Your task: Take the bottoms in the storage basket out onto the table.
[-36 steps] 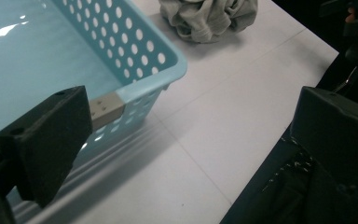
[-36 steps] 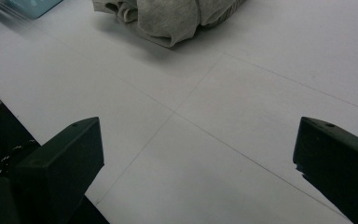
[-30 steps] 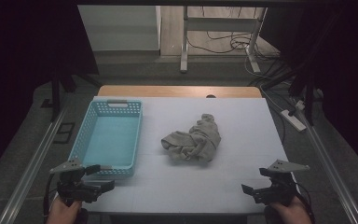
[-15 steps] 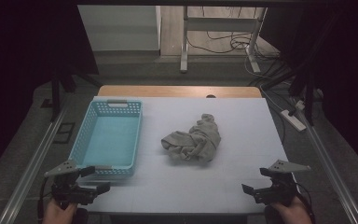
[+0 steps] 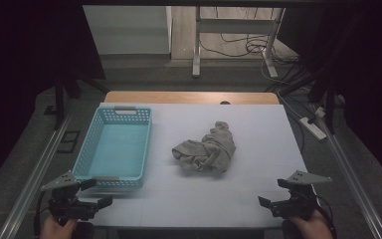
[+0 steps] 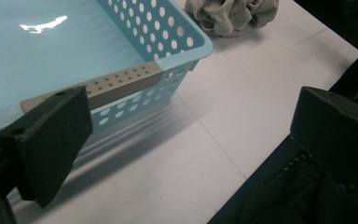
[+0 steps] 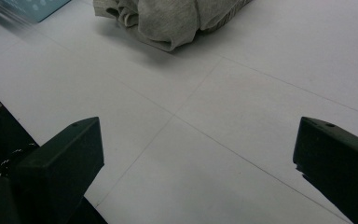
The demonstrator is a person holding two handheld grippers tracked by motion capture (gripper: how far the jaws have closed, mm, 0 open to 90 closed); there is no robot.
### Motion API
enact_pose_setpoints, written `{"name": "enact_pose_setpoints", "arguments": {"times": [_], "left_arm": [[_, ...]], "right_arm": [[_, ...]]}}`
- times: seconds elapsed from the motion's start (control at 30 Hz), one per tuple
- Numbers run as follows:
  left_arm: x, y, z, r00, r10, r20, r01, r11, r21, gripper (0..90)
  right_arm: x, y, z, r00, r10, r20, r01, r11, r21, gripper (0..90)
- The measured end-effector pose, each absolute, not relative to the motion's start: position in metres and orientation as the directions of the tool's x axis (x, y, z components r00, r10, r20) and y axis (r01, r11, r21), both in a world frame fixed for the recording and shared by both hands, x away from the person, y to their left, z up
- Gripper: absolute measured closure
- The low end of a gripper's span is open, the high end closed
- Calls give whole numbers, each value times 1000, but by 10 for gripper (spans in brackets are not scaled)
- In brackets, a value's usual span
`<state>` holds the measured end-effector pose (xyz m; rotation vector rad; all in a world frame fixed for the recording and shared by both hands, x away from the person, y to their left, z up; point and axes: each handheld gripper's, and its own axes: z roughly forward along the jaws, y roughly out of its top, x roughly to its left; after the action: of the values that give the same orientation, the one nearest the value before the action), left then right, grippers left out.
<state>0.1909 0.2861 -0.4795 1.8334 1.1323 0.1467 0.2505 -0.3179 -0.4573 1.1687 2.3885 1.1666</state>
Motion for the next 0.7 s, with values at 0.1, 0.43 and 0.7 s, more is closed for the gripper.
{"name": "enact_pose_setpoints", "arguments": {"times": [0.1, 0.43, 0.7], "left_arm": [[190, 288, -479, 564, 753, -339, 635, -133, 761, 1], [185, 291, -479, 556, 766, -324, 640, -145, 755, 1], [183, 292, -480, 559, 765, -320, 653, -169, 738, 1]], "right_arm": [[250, -318, -457, -652, 748, 124, 558, 362, 747, 20], [250, -317, -457, -653, 747, 123, 556, 363, 747, 20], [250, -317, -457, -653, 747, 120, 555, 365, 747, 20]]}}
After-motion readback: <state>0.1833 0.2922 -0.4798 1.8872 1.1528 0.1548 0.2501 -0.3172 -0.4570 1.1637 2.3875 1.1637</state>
